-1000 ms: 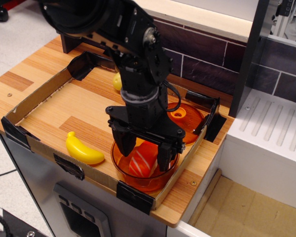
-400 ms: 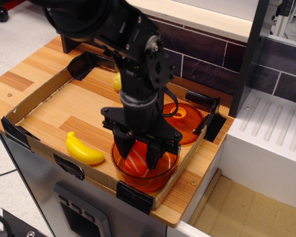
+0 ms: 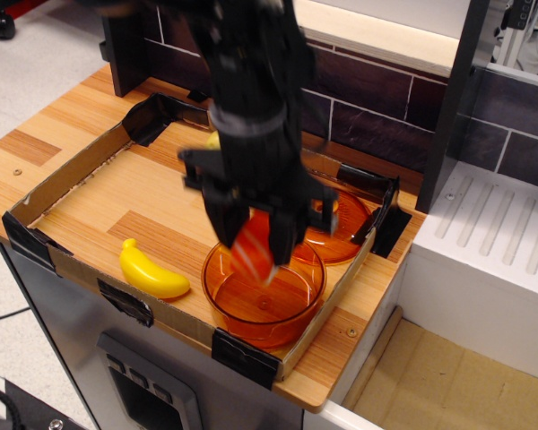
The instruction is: Take sushi out of pot
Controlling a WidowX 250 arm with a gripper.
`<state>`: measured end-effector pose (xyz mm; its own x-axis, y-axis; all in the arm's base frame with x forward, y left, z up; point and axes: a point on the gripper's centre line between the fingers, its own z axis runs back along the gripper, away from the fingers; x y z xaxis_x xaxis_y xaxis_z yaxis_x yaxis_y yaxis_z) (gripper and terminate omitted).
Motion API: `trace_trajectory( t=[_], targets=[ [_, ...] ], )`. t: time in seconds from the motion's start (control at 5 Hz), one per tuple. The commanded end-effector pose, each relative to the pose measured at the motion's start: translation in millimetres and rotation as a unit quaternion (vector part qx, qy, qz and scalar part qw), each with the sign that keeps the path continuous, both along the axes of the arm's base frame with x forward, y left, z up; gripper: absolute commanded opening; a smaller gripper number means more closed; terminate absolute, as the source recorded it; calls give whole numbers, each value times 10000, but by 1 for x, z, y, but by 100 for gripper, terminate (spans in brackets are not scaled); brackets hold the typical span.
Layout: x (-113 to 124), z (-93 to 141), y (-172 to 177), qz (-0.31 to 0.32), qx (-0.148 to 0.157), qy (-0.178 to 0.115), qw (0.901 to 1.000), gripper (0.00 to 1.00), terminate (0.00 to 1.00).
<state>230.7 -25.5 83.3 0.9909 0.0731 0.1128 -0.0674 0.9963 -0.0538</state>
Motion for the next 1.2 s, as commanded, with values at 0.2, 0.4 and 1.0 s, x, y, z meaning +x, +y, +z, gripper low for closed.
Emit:
trace_trajectory(
  t=[0.2,0.4,1.0],
  targets=[
    [19,31,47,2035,-298,-424,9777,0,0],
    [16,14,72,3264,-451,-101,9441,0,0],
    [23,-21,99,4141,-434,212,9090,0,0]
  ],
)
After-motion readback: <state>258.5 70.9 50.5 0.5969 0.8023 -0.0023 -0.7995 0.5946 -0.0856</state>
